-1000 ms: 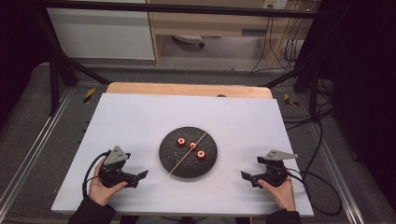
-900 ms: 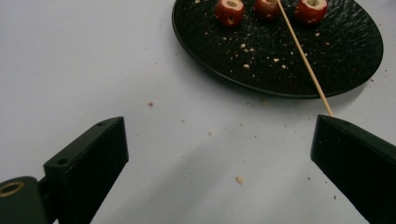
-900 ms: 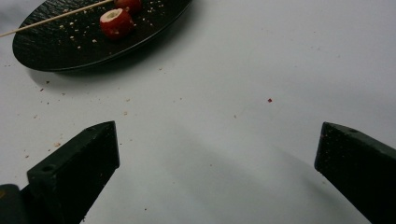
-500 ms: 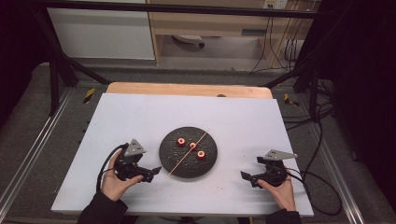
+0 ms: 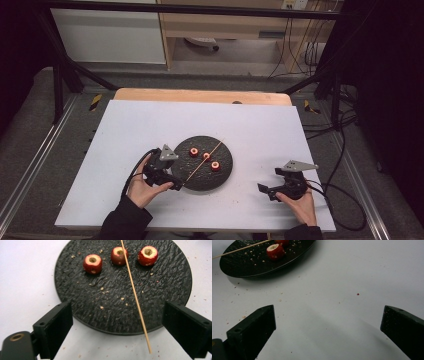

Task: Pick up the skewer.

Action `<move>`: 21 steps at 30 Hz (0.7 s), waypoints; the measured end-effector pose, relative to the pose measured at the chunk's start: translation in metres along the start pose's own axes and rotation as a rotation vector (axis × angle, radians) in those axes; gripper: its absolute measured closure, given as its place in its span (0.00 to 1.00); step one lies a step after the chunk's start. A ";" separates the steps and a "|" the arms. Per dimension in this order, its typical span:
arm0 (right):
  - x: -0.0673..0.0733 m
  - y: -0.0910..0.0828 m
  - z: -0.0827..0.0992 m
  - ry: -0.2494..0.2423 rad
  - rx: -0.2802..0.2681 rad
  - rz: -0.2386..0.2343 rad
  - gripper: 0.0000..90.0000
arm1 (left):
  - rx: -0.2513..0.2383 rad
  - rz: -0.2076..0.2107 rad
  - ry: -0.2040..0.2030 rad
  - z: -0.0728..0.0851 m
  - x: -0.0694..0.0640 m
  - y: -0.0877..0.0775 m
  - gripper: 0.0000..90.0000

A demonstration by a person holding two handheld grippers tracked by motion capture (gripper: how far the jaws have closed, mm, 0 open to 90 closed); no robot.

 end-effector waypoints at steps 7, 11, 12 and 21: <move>0.000 0.001 0.001 -0.001 0.006 -0.001 0.01 | 0.048 0.017 -0.016 -0.005 -0.005 0.017 0.19; 0.000 0.001 0.001 0.000 0.008 -0.002 0.01 | 0.083 0.026 -0.003 -0.007 -0.011 0.025 0.24; 0.000 0.001 0.001 0.000 0.009 -0.003 0.01 | 0.088 0.031 -0.004 -0.008 -0.012 0.027 0.26; 0.000 0.001 0.001 0.002 0.010 -0.006 0.01 | 0.147 0.049 -0.016 -0.007 -0.015 0.038 0.44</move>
Point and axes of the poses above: each handheld gripper's, and its own axes: y roughly forward along the jaws, z roughly out of its underside, x roughly to its left, the point moved 6 cm from there along y, roughly forward along the jaws, and after that the axes turned 14 degrees about -x, right-handed, at the moved point
